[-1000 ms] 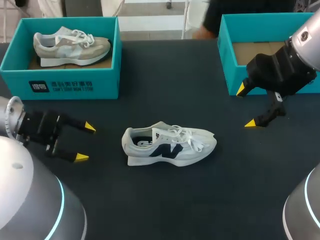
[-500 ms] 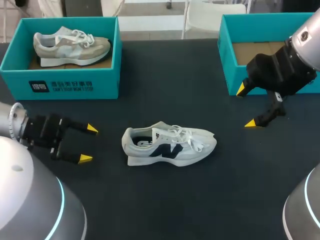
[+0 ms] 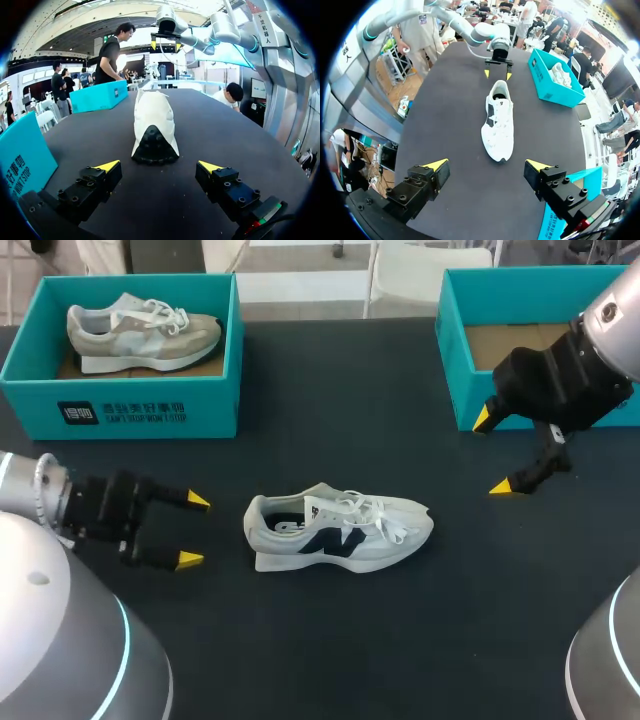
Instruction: Take the shoe out of the shoebox, open the shoe tongue, remove and reinsert the insole, then place the shoe into the shoebox
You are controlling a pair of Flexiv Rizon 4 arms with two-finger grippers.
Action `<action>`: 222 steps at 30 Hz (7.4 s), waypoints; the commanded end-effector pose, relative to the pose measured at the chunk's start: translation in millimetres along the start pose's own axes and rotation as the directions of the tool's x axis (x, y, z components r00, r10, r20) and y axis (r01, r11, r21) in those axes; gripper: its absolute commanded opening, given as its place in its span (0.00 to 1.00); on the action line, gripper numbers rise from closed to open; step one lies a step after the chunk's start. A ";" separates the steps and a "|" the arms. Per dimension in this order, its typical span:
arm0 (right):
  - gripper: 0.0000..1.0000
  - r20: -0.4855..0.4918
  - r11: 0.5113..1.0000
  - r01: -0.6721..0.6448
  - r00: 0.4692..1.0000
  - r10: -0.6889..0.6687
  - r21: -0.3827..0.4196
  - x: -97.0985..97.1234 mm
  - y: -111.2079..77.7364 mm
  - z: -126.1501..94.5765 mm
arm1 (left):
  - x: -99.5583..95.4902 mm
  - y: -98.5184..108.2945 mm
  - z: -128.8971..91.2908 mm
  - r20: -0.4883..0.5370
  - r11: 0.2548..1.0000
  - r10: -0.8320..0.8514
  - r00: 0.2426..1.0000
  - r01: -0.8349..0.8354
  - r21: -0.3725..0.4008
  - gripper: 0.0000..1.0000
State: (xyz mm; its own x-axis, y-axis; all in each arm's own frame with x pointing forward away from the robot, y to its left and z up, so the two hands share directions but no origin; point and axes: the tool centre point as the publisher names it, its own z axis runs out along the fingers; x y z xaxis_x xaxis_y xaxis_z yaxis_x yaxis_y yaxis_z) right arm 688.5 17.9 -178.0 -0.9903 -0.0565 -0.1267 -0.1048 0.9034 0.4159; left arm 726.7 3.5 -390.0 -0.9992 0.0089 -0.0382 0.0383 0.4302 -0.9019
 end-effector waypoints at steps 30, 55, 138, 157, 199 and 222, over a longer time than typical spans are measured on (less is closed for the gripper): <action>1.00 -0.004 1.000 -0.001 1.000 0.001 0.002 -2.3 0.8 1.8 | -1.5 -30.0 86.6 0.087 0.999 -0.006 0.996 0.004 0.032 1.00; 1.00 -0.004 1.000 -0.001 1.000 0.001 0.002 -2.3 0.8 1.8 | -0.2 -24.4 101.4 0.077 0.999 -0.038 0.996 0.036 0.026 0.00; 1.00 0.421 0.464 -0.852 0.339 0.842 -0.243 -52.7 93.4 103.3 | -0.2 -24.4 101.4 0.077 0.999 -0.038 0.996 0.036 0.026 0.00; 1.00 0.555 0.370 -0.898 0.186 0.811 -0.239 -36.5 85.6 113.3 | -0.2 -24.4 101.4 0.077 0.999 -0.038 0.996 0.036 0.026 0.00; 1.00 0.555 0.021 -0.993 -0.045 0.831 -0.112 -29.9 125.2 229.5 | -0.2 -24.4 101.4 0.077 0.999 -0.038 0.996 0.036 0.026 0.00; 1.00 0.683 -0.041 -0.998 -0.055 0.728 -0.036 -24.0 94.2 248.5 | -0.2 -24.4 101.4 0.077 0.999 -0.038 0.996 0.036 0.026 0.00</action>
State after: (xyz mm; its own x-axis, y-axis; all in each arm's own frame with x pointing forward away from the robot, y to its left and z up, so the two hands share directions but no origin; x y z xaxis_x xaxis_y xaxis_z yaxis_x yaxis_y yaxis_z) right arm 731.4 205.9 -358.1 0.0083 0.9646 -0.2636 0.9915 0.0263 0.1274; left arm 729.1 -95.4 -407.7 -0.9965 -0.0758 -0.0363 0.0023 0.4063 -0.9137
